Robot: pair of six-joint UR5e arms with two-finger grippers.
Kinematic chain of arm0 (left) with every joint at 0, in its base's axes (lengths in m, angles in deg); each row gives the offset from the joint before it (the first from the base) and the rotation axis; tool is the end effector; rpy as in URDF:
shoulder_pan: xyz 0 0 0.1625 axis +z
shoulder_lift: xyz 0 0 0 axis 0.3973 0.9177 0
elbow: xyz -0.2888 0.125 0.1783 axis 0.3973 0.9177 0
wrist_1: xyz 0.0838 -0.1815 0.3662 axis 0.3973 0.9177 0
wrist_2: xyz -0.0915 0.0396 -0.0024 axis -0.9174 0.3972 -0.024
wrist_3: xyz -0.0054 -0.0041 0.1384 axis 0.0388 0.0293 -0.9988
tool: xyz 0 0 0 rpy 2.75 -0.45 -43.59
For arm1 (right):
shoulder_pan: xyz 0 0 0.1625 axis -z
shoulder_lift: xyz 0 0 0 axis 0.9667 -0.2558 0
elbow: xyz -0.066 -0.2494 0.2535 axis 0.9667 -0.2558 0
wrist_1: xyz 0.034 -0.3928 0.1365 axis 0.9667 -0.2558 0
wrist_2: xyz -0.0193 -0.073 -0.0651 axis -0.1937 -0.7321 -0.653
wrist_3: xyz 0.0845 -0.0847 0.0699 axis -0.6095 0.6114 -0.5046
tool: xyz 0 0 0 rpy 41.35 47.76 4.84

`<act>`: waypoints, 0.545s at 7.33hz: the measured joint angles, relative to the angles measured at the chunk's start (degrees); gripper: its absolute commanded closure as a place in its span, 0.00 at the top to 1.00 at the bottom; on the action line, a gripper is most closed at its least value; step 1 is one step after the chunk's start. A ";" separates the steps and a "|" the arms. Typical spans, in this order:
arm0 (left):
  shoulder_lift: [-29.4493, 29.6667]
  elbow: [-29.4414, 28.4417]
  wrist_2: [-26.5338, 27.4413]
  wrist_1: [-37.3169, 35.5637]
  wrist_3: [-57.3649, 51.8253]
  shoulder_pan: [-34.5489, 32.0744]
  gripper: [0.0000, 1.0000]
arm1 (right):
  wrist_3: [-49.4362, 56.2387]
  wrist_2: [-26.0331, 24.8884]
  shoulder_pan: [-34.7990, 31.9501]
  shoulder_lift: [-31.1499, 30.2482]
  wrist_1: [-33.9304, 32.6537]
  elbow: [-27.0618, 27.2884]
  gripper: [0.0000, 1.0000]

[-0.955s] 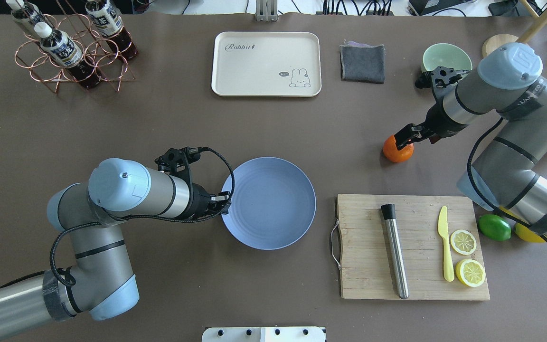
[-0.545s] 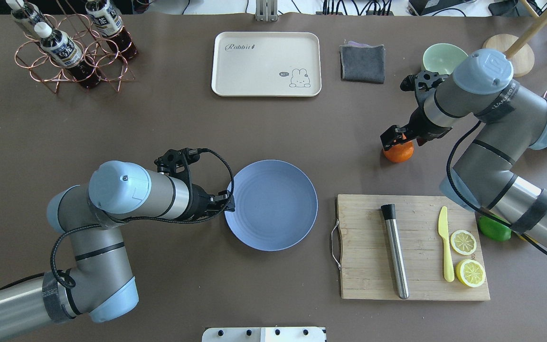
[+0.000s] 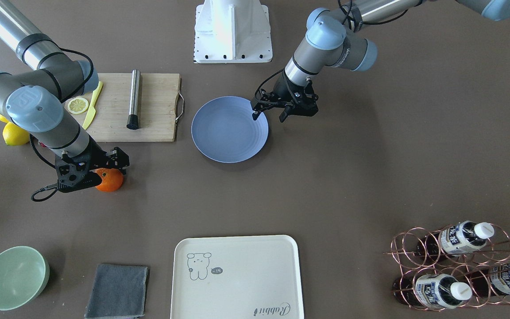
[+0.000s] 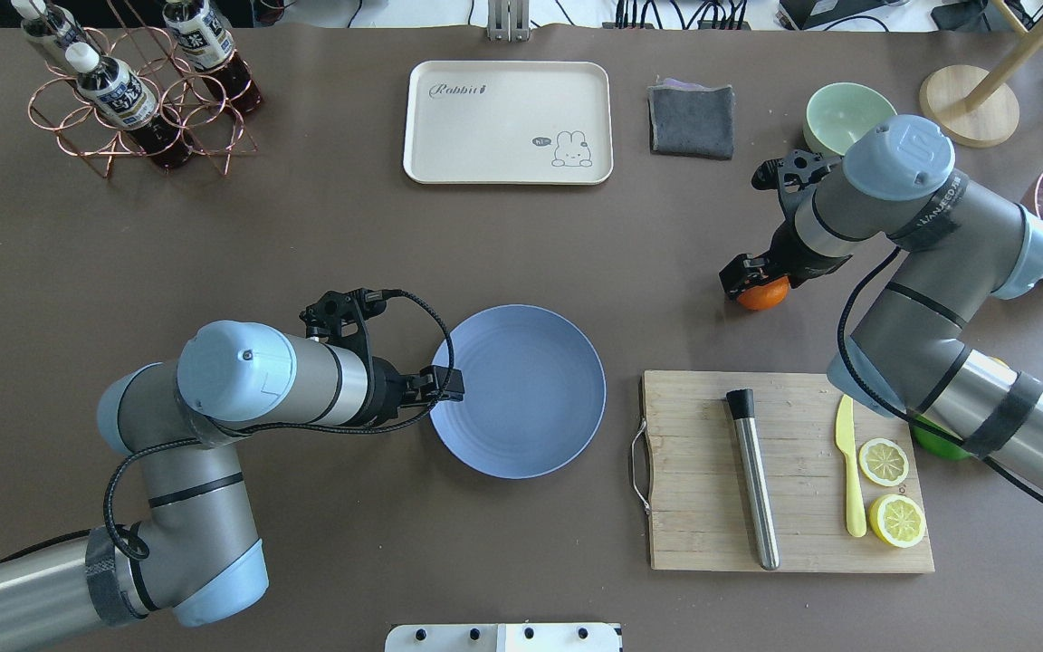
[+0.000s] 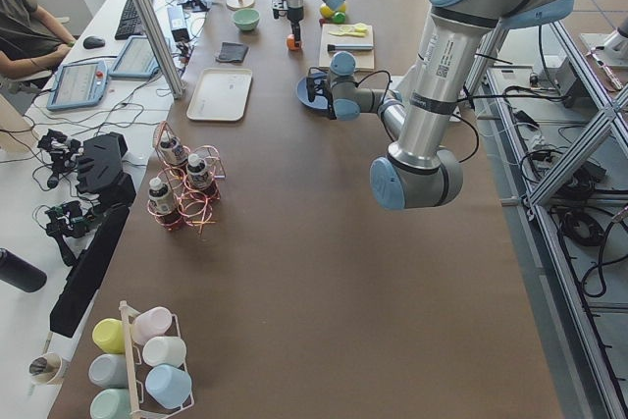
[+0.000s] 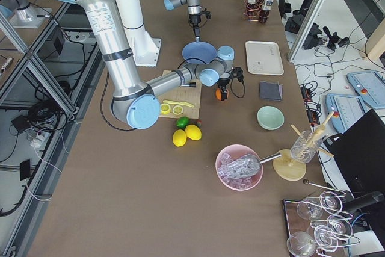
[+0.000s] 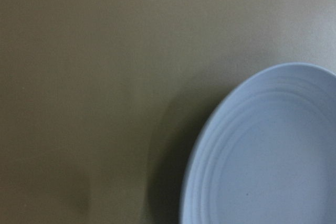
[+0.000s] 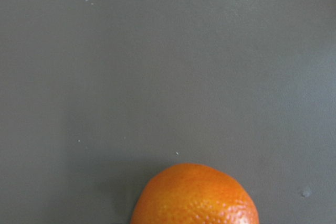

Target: Pick orange to plate

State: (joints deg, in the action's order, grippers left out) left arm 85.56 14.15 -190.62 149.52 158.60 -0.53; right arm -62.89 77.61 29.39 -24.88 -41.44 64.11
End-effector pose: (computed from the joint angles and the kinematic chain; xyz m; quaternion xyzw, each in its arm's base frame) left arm 0.5544 -0.3577 0.2399 0.0287 0.5618 -0.1003 0.8207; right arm -0.4094 -0.5146 0.4044 0.0603 -0.3947 -0.0799 0.9134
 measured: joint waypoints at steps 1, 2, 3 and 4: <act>-0.04 0.69 -0.17 -0.41 0.03 -0.13 0.97 | -0.55 0.00 0.09 0.13 -0.14 0.53 0.00; -0.58 2.40 -1.09 -1.68 -0.14 -1.00 0.97 | -1.35 0.19 0.15 0.52 -0.45 2.01 0.00; -1.89 4.62 -4.21 -3.06 -1.05 -3.66 0.97 | -4.05 0.17 0.93 1.48 -1.01 4.48 0.00; -3.82 6.30 -9.30 -3.71 -3.33 -8.06 0.97 | -8.74 -0.50 3.11 3.44 -2.22 7.00 0.00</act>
State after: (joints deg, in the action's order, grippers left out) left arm 81.74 20.45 -199.93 145.81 155.28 -8.59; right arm -71.64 77.12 32.50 -21.44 -43.66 71.11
